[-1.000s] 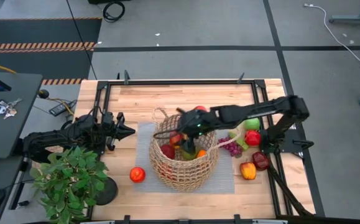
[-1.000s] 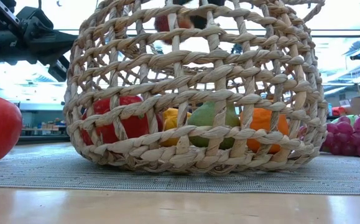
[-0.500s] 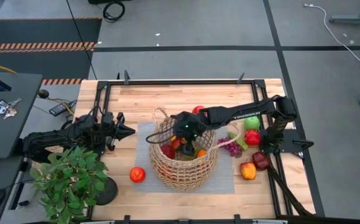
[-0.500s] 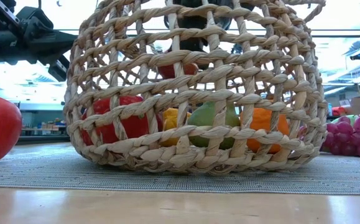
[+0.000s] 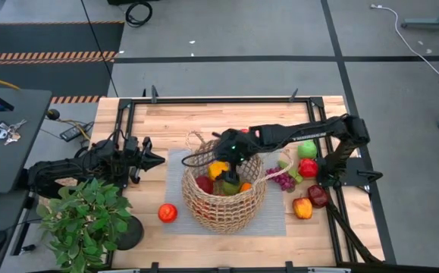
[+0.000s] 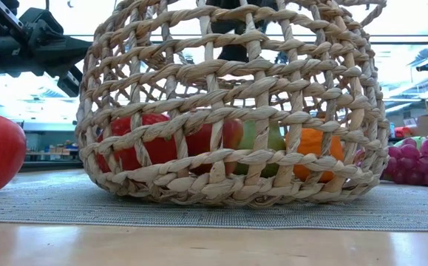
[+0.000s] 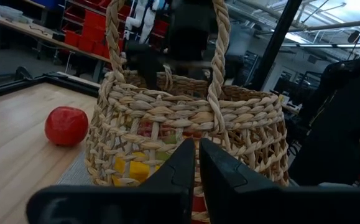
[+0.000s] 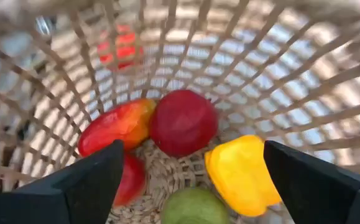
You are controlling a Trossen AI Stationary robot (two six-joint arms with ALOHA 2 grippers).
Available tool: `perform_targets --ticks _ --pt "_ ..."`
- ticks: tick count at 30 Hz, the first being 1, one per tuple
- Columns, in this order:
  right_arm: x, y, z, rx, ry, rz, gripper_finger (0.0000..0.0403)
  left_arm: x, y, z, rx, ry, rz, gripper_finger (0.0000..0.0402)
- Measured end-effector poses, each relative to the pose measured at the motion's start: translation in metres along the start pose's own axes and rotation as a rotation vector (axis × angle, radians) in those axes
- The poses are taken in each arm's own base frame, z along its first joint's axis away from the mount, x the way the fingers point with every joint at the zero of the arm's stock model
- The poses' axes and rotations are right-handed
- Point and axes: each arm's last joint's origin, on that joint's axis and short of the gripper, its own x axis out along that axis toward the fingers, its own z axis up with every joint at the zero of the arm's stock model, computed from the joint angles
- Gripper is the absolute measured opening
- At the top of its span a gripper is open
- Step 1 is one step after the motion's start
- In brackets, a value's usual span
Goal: Build produce basket
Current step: Put the red apple into the brown basket
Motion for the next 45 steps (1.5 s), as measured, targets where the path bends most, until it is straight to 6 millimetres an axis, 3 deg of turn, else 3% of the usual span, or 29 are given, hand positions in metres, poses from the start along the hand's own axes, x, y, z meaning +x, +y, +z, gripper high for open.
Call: perform_targets --ticks 5,10,17,25,30,36,45 --pt "-0.042 -0.002 0.009 -0.016 -0.103 -0.037 0.0383 0.000 0.000 0.000 0.000 0.000 0.000 0.0033" --pt "-0.080 -0.014 0.011 -0.068 -0.164 -0.189 0.0375 0.000 0.000 0.000 0.001 0.000 0.000 0.0035" --pt "-0.102 -0.055 0.002 -0.028 -0.147 -0.368 0.0373 0.000 0.000 0.000 0.000 0.000 0.001 0.0028" --pt "-0.096 -0.122 -0.039 0.180 -0.066 -0.497 0.0372 0.000 0.000 0.000 0.000 -0.001 0.001 0.0036" --pt "-0.085 -0.153 -0.065 0.370 -0.049 -0.456 0.0372 0.000 0.000 0.000 0.000 0.000 0.000 0.0031" --pt "-0.054 -0.171 -0.085 0.454 0.027 -0.353 0.0383 0.000 0.000 0.000 0.000 0.000 0.000 0.0029" --pt "-0.020 -0.176 -0.090 0.447 0.088 -0.304 0.0396 0.000 0.000 0.000 0.000 0.000 0.000 0.0034"
